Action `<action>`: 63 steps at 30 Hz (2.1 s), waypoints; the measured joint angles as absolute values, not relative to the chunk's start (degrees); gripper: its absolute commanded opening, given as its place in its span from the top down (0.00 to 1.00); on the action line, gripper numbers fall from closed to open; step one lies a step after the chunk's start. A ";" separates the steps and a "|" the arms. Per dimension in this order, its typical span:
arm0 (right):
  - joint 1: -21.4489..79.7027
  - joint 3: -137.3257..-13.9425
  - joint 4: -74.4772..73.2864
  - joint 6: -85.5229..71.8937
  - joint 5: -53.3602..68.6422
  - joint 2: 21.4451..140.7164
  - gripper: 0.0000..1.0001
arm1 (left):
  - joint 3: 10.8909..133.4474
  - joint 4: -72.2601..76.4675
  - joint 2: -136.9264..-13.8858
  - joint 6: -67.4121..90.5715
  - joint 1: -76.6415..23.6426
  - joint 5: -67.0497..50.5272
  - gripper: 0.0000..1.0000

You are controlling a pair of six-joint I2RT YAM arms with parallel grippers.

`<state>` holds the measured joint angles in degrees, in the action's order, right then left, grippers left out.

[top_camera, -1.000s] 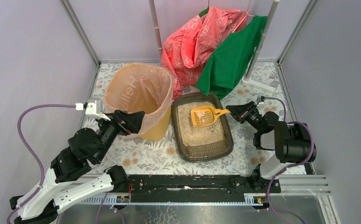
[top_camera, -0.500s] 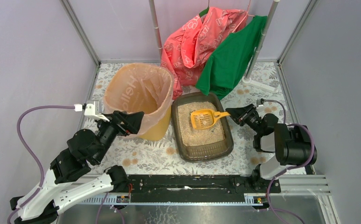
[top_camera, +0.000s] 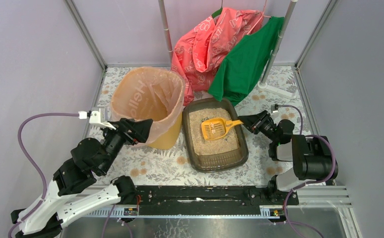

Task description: Clean the litter box

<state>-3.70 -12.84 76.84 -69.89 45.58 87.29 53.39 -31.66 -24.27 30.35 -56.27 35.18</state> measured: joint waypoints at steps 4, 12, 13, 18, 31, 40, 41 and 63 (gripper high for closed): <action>-4.89 -12.80 76.47 -69.78 45.65 87.18 1.00 | 53.39 -31.66 -24.27 30.33 -56.27 35.18 0.01; -4.19 -11.86 74.54 -71.02 45.67 82.26 1.00 | 53.23 -31.68 -24.10 30.30 -56.27 35.48 0.01; -4.25 -12.03 72.62 -70.76 45.65 79.77 1.00 | 53.23 -31.68 -23.97 30.33 -56.27 35.48 0.01; -4.29 -15.38 56.95 -65.43 45.06 66.08 1.00 | 53.23 -32.12 -21.28 30.35 -56.27 35.66 0.01; -4.29 -33.67 34.96 -61.10 44.66 61.32 1.00 | 52.71 -33.58 -16.82 29.85 -56.27 36.69 0.01; -2.83 -47.53 29.56 -61.04 44.01 64.99 1.00 | 51.35 -34.52 -15.46 28.99 -56.27 38.04 0.01; -2.37 -49.43 28.62 -60.93 43.83 65.73 1.00 | 51.16 -34.70 -15.33 28.99 -56.27 38.11 0.01; 28.03 -93.80 7.99 -44.84 31.46 95.31 1.00 | 51.72 -42.19 -9.19 28.67 -56.27 41.95 0.01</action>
